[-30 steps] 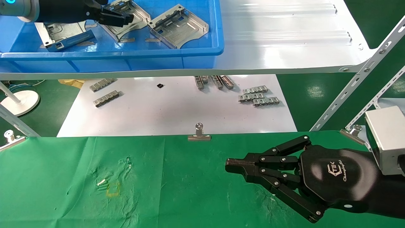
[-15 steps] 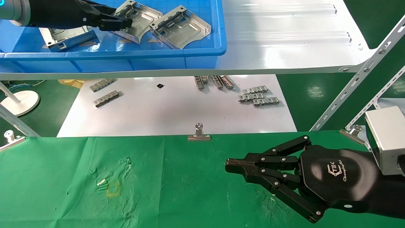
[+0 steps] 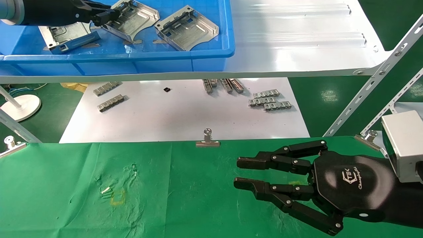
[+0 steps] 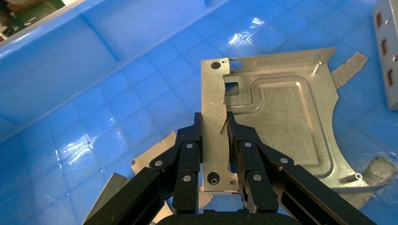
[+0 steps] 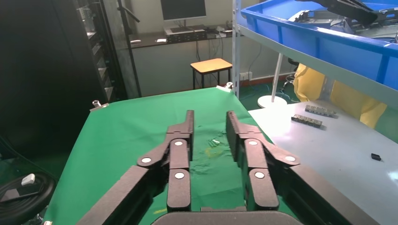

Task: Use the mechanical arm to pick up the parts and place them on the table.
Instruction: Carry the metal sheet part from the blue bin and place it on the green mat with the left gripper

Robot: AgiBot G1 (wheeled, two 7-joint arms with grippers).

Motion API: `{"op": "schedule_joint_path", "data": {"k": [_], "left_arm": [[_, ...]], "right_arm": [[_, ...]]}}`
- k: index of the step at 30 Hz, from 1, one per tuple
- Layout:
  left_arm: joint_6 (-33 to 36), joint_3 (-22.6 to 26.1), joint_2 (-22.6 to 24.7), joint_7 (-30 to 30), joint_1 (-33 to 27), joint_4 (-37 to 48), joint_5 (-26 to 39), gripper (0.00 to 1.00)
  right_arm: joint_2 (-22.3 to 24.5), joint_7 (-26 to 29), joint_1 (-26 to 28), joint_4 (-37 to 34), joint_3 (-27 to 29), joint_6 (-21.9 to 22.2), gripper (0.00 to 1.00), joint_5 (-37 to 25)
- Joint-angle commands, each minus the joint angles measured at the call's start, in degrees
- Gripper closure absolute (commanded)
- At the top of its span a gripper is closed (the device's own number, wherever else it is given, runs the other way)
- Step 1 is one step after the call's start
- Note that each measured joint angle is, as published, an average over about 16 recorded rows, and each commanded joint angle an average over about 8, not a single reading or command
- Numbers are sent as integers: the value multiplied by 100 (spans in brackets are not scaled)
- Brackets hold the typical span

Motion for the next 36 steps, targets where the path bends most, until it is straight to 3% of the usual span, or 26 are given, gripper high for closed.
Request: {"op": "schedule_joint_path", "data": {"k": [1, 8, 19, 29, 36], "left_arm": [[-98, 17, 1, -9, 3, 5, 24, 100], [149, -193, -268, 83, -49, -97, -279, 100], [1641, -630, -770, 758, -159, -462, -943, 100], [3733, -715, -1202, 2122, 105, -973, -1256, 100], [4033, -378, -1636, 2970, 769, -1876, -1616, 100]], "right_arm": [[0, 0, 0, 0, 0, 0, 0, 0], [0, 0, 0, 0, 0, 0, 0, 0], [0, 0, 0, 0, -1, 0, 0, 1], [0, -1, 0, 0, -1, 0, 0, 1], [1, -1, 0, 0, -1, 1, 0, 1]]}}
